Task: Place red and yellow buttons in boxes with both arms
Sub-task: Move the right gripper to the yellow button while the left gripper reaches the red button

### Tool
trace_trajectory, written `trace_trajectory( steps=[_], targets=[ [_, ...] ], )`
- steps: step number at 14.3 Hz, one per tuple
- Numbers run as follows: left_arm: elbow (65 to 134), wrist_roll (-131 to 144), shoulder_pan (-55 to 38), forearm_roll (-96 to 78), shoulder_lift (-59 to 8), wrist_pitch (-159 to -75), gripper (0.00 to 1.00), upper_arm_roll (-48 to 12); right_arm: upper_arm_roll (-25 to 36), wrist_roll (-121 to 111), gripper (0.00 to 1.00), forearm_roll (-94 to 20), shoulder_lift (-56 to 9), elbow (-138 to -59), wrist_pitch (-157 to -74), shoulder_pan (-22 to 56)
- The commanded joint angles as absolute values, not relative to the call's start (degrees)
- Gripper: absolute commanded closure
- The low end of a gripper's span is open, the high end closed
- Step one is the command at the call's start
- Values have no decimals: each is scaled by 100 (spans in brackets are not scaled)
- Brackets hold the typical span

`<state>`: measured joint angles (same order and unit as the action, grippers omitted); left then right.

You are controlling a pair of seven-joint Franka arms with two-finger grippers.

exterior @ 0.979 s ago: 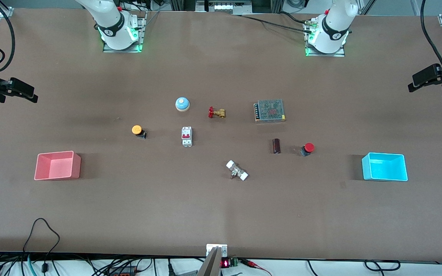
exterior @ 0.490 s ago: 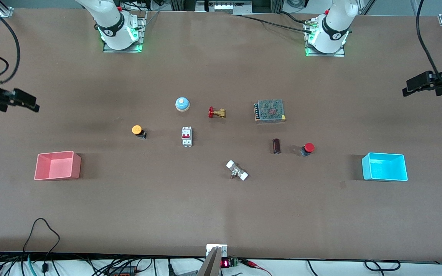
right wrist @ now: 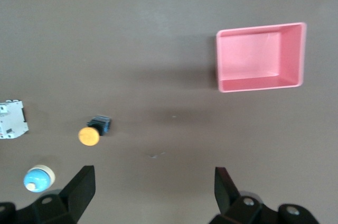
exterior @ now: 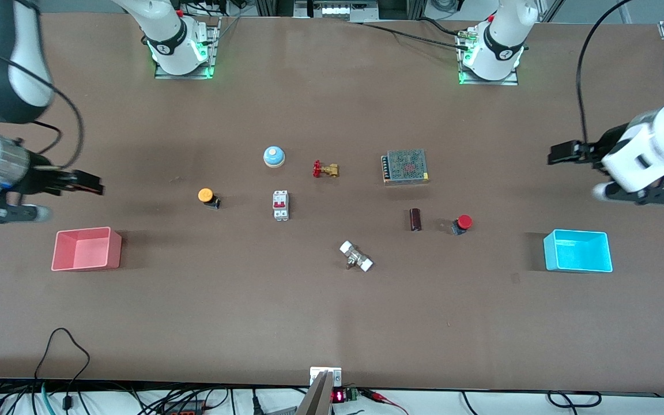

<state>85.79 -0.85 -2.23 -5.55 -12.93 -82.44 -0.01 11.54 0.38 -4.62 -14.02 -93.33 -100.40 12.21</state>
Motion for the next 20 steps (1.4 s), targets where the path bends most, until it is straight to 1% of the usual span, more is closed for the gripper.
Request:
trace_trajectory(
  steps=[1, 2, 5, 7, 8, 10, 14, 17, 20],
  targets=[
    [8385, -106, -289, -756, -1607, -8165, 0, 9, 1178, 1069, 0, -519, -1712, -9325, -10151, 1949],
    [8385, -18, -351, -756, -1765, -8191, 0, 9, 1178, 1272, 0, -527, -1853, -9343, -10238, 2143],
    [8481, 272, -430, -765, -1994, -9059, 0, -26, 1178, 1932, 0, -536, -2319, -9378, -10510, 2644],
    [8464, 570, -536, -765, -2249, -9254, 0, -26, 1178, 2056, 0, -545, -2487, -9552, -10791, 2812],
    [8490, 754, -649, -773, -2381, -9516, 0, -26, 1178, 2135, 0, -562, -2487, -9789, -11097, 2882],
    [8490, 1027, -808, -773, -2696, -9781, 0, -26, 1178, 2319, 0, -563, -2487, -10246, -11599, 2996],
    [8517, 1590, -1081, -747, -3233, -10133, 0, -26, 1186, 2329, 0, -571, -2382, -10959, -12172, 2980],
    [8884, 1731, -1168, -747, -3357, -10458, 0, -26, 1187, 2364, 0, -580, -2294, -11398, -12637, 2971],
    [9333, 1819, -1195, -738, -3393, -10827, 0, -26, 1187, 2469, 0, -878, -2276, -11689, -13007, 3006]
  ],
)
